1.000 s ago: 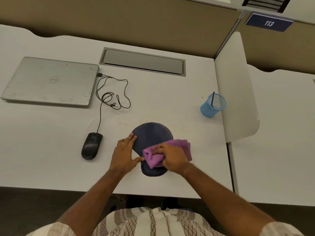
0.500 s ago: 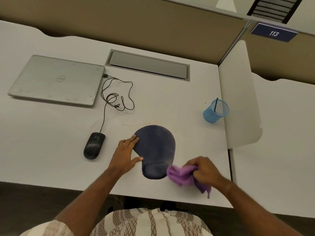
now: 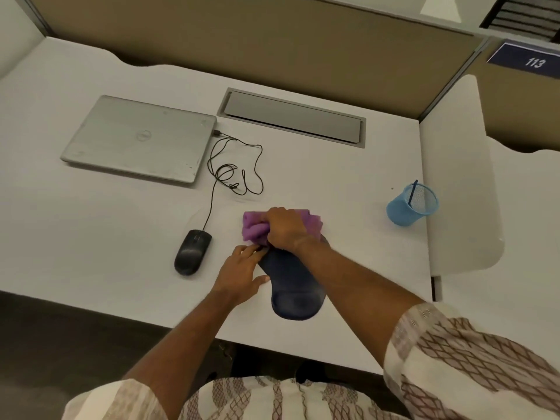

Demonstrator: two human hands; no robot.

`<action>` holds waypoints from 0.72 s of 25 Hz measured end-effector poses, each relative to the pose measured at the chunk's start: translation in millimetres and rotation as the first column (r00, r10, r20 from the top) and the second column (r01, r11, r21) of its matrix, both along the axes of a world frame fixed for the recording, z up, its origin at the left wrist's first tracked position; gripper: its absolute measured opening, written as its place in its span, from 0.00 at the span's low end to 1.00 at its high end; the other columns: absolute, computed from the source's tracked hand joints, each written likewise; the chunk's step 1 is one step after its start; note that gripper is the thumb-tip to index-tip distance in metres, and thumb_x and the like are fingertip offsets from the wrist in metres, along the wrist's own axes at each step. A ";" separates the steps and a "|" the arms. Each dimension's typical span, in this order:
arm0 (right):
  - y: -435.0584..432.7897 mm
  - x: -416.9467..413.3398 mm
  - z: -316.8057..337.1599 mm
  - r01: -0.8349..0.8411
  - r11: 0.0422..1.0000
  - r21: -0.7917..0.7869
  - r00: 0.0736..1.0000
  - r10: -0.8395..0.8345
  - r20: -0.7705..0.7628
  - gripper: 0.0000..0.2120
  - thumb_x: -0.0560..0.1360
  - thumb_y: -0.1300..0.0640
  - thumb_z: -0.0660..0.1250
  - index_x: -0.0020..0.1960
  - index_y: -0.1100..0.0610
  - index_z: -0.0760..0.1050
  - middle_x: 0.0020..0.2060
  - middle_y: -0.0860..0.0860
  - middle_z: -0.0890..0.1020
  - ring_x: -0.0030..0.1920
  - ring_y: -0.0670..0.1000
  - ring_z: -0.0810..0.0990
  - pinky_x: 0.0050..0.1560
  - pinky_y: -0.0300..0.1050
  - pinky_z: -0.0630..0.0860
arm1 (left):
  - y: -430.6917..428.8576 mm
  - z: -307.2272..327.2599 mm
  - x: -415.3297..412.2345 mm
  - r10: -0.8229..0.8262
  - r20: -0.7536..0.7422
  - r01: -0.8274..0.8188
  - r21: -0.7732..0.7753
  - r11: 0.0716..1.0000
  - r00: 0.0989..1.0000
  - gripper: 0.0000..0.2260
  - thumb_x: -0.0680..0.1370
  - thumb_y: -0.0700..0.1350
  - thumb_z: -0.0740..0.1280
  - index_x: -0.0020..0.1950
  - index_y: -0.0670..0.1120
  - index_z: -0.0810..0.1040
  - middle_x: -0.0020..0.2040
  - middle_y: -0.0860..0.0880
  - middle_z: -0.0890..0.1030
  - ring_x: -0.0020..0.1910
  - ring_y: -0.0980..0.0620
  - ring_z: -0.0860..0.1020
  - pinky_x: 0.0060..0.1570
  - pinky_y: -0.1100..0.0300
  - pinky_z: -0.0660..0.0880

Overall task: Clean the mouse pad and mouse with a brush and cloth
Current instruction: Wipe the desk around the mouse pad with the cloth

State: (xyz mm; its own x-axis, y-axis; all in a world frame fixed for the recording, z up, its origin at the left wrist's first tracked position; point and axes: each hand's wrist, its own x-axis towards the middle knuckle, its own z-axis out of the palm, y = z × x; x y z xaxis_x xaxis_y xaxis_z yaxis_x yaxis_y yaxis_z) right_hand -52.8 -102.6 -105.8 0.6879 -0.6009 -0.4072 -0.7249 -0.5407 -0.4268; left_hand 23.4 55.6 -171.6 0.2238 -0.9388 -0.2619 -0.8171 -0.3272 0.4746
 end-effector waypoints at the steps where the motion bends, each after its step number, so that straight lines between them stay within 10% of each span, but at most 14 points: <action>1: 7.7 10.0 -2.1 -0.033 0.999 0.026 0.999 0.033 0.005 0.15 0.73 0.61 0.65 0.57 0.50 0.81 0.49 0.51 0.83 0.50 0.53 0.81 0.51 0.46 0.77 | 1.1 0.7 0.0 0.002 0.009 -0.002 0.001 1.000 1.000 0.30 0.79 0.58 0.67 0.79 0.54 0.62 0.78 0.52 0.65 0.75 0.49 0.63 0.74 0.53 0.62; 5: 8.3 13.6 -6.0 -0.056 0.998 0.039 0.998 0.056 -0.005 0.16 0.73 0.61 0.67 0.58 0.47 0.80 0.47 0.47 0.82 0.49 0.50 0.79 0.51 0.43 0.76 | 14.0 8.5 -0.6 -0.083 -0.028 0.085 0.079 0.993 0.996 0.27 0.83 0.54 0.61 0.80 0.54 0.58 0.80 0.53 0.61 0.78 0.49 0.59 0.76 0.53 0.59; 8: 9.2 4.5 -8.7 -0.079 0.991 0.109 0.997 0.079 0.004 0.16 0.73 0.61 0.65 0.55 0.45 0.79 0.46 0.42 0.82 0.49 0.46 0.78 0.54 0.42 0.72 | 38.0 22.0 3.0 0.185 -0.152 -0.215 -0.206 0.955 0.971 0.14 0.80 0.38 0.65 0.61 0.53 0.81 0.62 0.52 0.79 0.60 0.55 0.76 0.63 0.62 0.72; 12: 44.6 2.8 -13.3 -0.222 0.975 -0.029 0.969 0.223 0.108 0.13 0.78 0.56 0.65 0.61 0.49 0.78 0.56 0.49 0.81 0.55 0.52 0.79 0.53 0.45 0.75 | 16.6 45.9 26.5 0.407 -0.262 -0.484 -0.450 0.750 0.875 0.11 0.77 0.36 0.66 0.53 0.49 0.82 0.50 0.56 0.81 0.52 0.62 0.74 0.56 0.63 0.72; 18: 124.4 -13.8 -26.8 -0.410 0.883 -0.230 0.898 0.434 0.065 0.15 0.78 0.59 0.66 0.65 0.57 0.74 0.59 0.57 0.79 0.56 0.57 0.79 0.54 0.54 0.80 | -58.3 64.1 44.9 0.013 -0.154 -0.019 -0.041 0.999 0.988 0.14 0.81 0.46 0.67 0.66 0.53 0.80 0.65 0.51 0.79 0.66 0.50 0.73 0.69 0.52 0.68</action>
